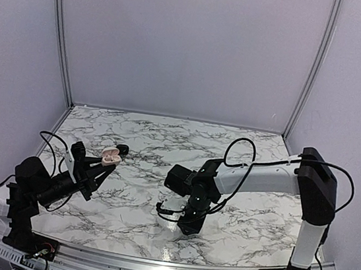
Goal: Insert the wireless bluetooth earbuds into the charging case
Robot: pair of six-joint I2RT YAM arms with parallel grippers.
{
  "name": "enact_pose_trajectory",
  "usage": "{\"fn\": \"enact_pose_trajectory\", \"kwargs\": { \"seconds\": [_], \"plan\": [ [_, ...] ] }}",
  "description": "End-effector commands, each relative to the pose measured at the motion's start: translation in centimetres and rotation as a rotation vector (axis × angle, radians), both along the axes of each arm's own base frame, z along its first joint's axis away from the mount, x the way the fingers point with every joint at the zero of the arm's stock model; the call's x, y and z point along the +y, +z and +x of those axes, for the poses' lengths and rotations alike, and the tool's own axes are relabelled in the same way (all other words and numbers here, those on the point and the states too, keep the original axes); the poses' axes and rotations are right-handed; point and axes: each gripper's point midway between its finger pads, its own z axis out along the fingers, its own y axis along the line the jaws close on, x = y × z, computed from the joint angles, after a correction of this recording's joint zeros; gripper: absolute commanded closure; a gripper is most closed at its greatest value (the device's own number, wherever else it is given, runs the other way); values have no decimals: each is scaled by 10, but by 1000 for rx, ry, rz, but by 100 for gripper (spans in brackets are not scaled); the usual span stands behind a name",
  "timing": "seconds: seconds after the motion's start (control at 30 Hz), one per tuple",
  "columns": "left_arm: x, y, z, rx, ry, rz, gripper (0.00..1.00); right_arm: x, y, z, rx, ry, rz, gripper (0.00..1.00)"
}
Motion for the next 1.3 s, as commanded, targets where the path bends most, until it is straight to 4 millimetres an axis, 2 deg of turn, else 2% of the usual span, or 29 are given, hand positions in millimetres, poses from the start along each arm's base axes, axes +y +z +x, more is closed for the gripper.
{"fn": "enact_pose_trajectory", "kwargs": {
  "seconds": [0.0,0.4,0.87,1.0,1.27],
  "plan": [
    [2,14,-1,-27,1,-40,100,-9,-10,-7,25,4,-83,68],
    [4,12,0,-27,7,-37,100,-6,-6,4,-20,-4,-127,74],
    [4,13,0,-28,8,-41,100,0,-6,5,-25,6,-148,75],
    [4,13,0,-27,8,-37,100,-1,-5,10,-55,6,-159,80],
    [4,13,1,-23,14,-41,100,17,12,15,-84,18,-66,87]
  ]
}}
